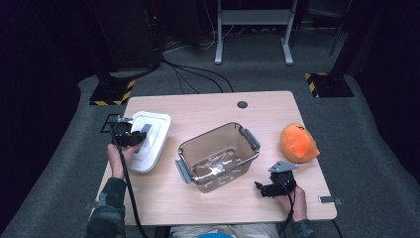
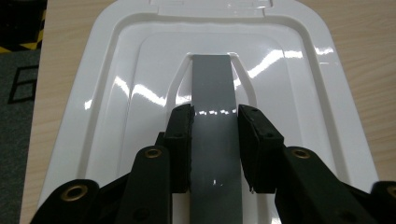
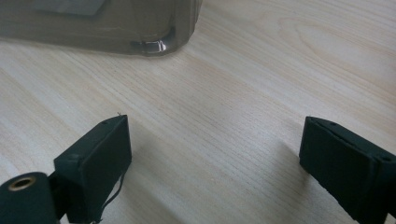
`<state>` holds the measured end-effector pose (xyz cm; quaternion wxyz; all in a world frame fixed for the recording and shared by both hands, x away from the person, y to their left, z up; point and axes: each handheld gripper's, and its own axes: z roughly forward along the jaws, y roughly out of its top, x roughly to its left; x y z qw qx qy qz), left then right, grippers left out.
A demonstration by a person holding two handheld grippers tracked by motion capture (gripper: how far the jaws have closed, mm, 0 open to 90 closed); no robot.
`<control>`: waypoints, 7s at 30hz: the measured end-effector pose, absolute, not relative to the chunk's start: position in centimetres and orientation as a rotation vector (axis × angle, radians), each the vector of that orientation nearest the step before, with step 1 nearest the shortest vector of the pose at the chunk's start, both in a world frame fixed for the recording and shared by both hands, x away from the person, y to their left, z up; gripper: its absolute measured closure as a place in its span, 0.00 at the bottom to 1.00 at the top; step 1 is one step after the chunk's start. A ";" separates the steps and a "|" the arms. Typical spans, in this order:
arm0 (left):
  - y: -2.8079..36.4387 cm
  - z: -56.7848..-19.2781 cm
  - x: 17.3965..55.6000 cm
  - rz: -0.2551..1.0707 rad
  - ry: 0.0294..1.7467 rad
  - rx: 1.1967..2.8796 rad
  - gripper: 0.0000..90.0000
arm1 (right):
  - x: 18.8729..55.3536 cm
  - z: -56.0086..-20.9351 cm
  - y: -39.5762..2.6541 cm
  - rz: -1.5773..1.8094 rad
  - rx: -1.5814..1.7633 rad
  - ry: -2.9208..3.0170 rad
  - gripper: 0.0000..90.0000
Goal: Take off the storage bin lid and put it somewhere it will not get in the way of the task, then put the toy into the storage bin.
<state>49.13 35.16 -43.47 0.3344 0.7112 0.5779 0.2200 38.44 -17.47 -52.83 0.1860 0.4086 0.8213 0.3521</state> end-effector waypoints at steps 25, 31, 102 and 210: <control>36.3 -48.1 49.6 0.497 1.621 1.833 0.74 | 38.4 -52.8 -17.5 0.991 1.152 2.312 0.09; 36.3 -48.8 49.9 0.476 1.646 1.827 0.74 | 38.4 -52.8 -17.5 0.990 1.152 2.312 0.09; 29.3 -49.6 41.6 0.534 1.240 2.096 0.00 | 38.5 -52.8 -17.5 0.989 1.150 2.313 0.09; 24.9 -53.1 38.2 0.430 0.993 2.167 0.00 | 40.6 -43.4 -20.7 1.043 1.187 2.296 0.08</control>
